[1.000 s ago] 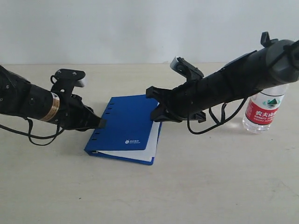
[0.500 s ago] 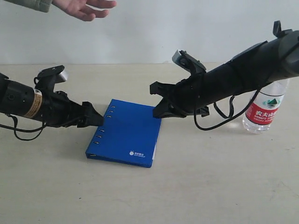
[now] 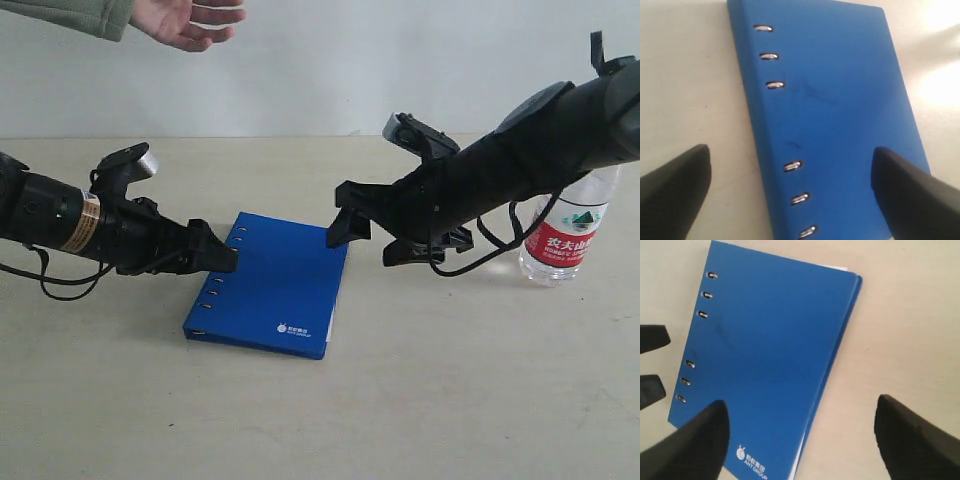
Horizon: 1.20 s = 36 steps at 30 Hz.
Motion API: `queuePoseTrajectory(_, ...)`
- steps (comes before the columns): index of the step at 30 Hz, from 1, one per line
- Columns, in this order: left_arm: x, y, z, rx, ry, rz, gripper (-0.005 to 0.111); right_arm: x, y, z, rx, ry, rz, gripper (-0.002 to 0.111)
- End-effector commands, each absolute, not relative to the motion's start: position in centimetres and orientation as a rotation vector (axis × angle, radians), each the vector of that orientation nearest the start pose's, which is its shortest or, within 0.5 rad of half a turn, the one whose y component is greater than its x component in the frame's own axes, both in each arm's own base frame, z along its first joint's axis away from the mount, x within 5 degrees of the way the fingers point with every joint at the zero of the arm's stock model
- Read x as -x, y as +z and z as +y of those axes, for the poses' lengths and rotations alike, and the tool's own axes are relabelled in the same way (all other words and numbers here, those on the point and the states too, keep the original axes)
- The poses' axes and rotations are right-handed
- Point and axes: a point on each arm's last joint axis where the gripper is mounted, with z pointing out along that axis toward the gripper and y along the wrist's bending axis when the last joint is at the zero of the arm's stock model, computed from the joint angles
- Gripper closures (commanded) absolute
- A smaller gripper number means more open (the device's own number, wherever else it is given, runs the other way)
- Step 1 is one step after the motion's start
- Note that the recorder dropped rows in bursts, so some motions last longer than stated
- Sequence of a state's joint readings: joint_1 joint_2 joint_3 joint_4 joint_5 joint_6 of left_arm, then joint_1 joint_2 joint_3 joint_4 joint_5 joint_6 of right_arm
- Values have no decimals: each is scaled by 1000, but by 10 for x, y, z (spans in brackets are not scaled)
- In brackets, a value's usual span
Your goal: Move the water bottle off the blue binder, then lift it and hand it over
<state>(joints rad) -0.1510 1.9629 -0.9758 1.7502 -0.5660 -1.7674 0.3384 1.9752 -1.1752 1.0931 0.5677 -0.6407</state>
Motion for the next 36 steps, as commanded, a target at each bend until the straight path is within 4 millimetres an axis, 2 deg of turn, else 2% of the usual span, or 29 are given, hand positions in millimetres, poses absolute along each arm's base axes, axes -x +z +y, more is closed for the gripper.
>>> queuePoseTrajectory(1,-347,121,-102,-404,-789,2496,26,-363,157,166,67,865,2611,58)
queuePoseTrajectory(3,-346,119,-101,-399,-780,2504,26,-364,157,167,33,883,2604,70)
queuePoseTrajectory(5,-346,119,-100,-394,-768,2506,26,-364,154,168,1,906,2609,75)
queuePoseTrajectory(12,-350,118,-86,-356,-731,2503,26,-368,123,170,-24,898,2682,59)
queuePoseTrajectory(16,-350,118,-85,-387,-725,2494,26,-372,122,177,-29,978,2686,60)
queuePoseTrajectory(22,-349,119,-87,-407,-744,2488,26,-376,111,204,17,1056,2694,60)
queuePoseTrajectory(29,-349,116,-87,-413,-750,2492,26,-373,114,214,70,1132,2704,60)
queuePoseTrajectory(32,-349,109,-87,-406,-747,2513,26,-371,116,215,88,1164,2713,60)
queuePoseTrajectory(36,-348,94,-86,-394,-751,2554,26,-368,128,216,128,1216,2703,60)
